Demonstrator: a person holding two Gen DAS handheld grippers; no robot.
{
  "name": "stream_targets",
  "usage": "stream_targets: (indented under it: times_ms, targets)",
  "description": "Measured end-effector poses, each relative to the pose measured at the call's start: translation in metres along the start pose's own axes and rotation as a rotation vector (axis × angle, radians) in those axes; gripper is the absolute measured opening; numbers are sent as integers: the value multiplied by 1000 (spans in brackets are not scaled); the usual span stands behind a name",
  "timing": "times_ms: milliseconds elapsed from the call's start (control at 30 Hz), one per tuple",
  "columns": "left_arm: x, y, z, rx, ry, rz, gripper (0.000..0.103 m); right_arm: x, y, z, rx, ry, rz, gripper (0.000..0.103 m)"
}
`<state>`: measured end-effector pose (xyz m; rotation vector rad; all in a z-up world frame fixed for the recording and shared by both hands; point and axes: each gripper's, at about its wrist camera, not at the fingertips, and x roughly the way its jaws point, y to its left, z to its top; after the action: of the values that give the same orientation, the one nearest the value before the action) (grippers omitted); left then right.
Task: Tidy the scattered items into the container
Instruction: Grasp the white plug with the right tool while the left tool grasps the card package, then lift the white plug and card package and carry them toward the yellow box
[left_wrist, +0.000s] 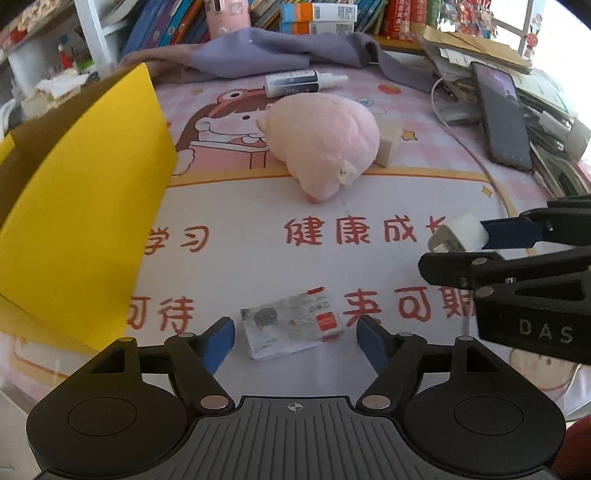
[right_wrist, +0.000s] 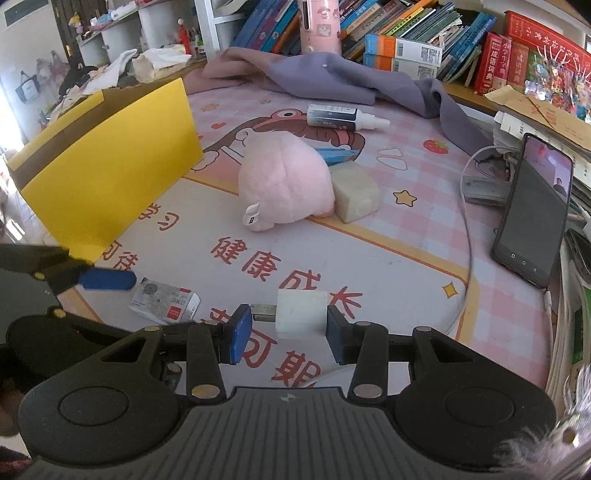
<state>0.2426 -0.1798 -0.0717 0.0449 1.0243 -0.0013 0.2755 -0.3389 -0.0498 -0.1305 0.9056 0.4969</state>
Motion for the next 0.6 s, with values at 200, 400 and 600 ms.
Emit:
stream_targets:
  times_ms: [200, 400, 600]
  targets:
    - [3, 0, -1, -49, -10, 1, 67, -2, -4, -2, 2, 6, -16, 41]
    - [2, 5, -1, -62, -35, 1, 53, -3, -3, -4, -10, 17, -9, 41]
    - [-6, 8, -3, -22, -38, 8, 53, -3, 1, -5, -4, 9, 7, 41]
